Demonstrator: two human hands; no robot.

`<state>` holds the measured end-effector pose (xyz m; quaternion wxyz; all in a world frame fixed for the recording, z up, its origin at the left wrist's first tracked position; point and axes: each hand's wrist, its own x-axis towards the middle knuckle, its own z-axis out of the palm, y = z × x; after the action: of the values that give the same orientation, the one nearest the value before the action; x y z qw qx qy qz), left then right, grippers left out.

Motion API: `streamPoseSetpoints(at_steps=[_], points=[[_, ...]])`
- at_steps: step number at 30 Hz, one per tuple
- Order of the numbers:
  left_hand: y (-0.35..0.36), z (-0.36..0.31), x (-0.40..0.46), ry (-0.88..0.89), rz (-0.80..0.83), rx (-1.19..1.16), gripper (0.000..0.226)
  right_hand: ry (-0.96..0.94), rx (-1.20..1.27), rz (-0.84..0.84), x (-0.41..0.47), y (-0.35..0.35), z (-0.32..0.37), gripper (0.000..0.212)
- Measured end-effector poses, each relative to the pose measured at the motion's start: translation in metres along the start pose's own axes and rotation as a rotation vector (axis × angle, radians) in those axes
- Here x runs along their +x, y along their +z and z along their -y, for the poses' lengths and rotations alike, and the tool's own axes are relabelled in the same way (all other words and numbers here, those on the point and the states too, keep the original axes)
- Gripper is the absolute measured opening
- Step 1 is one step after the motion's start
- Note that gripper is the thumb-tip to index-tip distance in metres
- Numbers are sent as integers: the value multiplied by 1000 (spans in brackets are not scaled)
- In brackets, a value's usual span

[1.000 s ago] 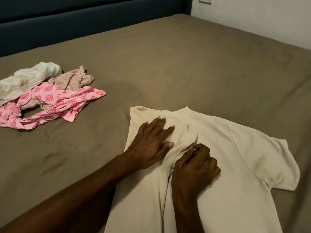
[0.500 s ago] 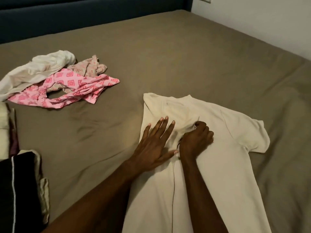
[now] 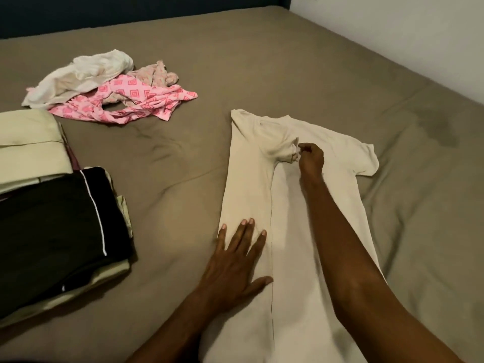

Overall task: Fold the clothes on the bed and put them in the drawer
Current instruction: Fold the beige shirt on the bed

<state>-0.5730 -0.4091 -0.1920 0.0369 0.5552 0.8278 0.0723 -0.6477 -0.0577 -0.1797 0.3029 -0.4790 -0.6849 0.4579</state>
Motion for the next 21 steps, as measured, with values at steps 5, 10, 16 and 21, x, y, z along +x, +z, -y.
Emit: streamPoseSetpoints(at_steps=[5,10,16,21], points=[[9,-19,-40,19,-125,-88,80,-290,-396,-10,-99,-82,-51,33],[17,-46,-71,155,-152,-46,83,-494,-730,-157,-247,-158,-119,27],[23,-61,-84,162,-277,-139,73,-64,-873,-289,-307,-209,-114,52],[-15,-129,-64,-33,-242,-702,41,252,-286,-142,-304,-259,-112,59]])
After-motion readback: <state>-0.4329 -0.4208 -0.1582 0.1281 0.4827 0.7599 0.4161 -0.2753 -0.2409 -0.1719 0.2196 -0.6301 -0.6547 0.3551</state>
